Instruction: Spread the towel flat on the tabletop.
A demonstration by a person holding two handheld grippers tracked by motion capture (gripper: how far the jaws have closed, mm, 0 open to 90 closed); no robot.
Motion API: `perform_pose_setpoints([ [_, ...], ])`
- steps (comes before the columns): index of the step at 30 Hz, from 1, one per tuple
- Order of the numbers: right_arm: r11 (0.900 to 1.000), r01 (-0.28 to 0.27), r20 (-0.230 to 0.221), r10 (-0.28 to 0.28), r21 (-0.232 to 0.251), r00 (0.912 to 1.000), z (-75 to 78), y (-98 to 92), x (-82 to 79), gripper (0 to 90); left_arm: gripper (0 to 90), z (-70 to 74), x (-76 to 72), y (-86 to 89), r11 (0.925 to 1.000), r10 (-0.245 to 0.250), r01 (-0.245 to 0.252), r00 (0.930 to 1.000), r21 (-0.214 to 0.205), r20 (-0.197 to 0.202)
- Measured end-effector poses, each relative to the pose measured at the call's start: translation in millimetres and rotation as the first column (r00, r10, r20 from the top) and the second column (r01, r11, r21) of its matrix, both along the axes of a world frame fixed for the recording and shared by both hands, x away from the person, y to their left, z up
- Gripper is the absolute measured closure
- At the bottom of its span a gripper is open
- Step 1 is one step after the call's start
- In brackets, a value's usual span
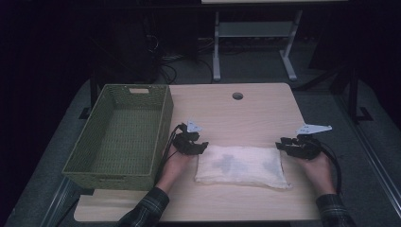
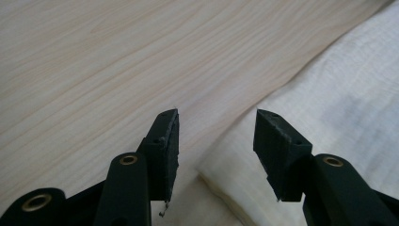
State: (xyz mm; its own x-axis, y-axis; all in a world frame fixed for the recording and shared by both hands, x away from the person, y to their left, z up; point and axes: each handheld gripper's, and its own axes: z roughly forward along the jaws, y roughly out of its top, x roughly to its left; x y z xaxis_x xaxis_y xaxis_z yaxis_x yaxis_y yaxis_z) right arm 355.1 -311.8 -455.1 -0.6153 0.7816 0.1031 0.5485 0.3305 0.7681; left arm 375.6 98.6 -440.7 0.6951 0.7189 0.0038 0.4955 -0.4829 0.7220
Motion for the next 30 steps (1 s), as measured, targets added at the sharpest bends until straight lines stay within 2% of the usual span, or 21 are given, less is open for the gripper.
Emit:
perform_pose_setpoints([
  [4,0.9999,-0.012,-0.03,0.012,-0.009,0.9995,-7.8,3.3,3.0,63.7,50.7,-2.7,2.8,1.4,0.9999,0.007,-0.007,1.0,0.008,-0.005],
  [9,0.9982,-0.02,-0.063,0.016,-0.057,0.9979,-17.7,8.9,4.6,66.6,50.7,-5.2,3.9,2.6,0.9997,0.011,-0.011,0.9999,0.02,-0.01],
  [14,0.997,-0.039,-0.054,0.036,-0.066,0.9979,-19.7,10.8,2.5,76.8,51.4,-12.2,5.7,2.3,0.999,0.011,-0.009,0.9995,0.044,-0.031],
  [19,0.9971,-0.045,-0.058,0.042,-0.062,0.9975,-19.6,11.6,1.7,81.2,53.8,-20.0,9.2,2.8,0.9973,0.01,-0.006,0.9987,0.073,-0.05],
  [22,0.9964,-0.054,-0.049,0.051,-0.066,0.9975,-19.8,12.1,1.4,83.7,60.2,-22.4,9.3,2.0,0.9984,-0.007,0.01,0.9978,0.055,-0.066],
  [25,0.9962,-0.057,-0.051,0.054,-0.066,0.9973,-19.7,12.7,1.0,85.7,73.9,-22.6,8.3,1.1,0.9993,-0.029,0.031,0.9951,0.022,-0.094],
  [27,0.9958,-0.055,-0.048,0.052,-0.073,0.9975,-19.5,12.8,0.5,86.6,82.5,-22.0,7.9,0.5,0.9983,-0.049,0.052,0.9934,0.027,-0.104],
  [30,0.9962,-0.045,-0.041,0.042,-0.075,0.9983,-19.4,12.9,0.4,87.6,85.6,-21.5,8.8,-0.1,0.9994,-0.028,0.03,0.9929,0.015,-0.116],
])
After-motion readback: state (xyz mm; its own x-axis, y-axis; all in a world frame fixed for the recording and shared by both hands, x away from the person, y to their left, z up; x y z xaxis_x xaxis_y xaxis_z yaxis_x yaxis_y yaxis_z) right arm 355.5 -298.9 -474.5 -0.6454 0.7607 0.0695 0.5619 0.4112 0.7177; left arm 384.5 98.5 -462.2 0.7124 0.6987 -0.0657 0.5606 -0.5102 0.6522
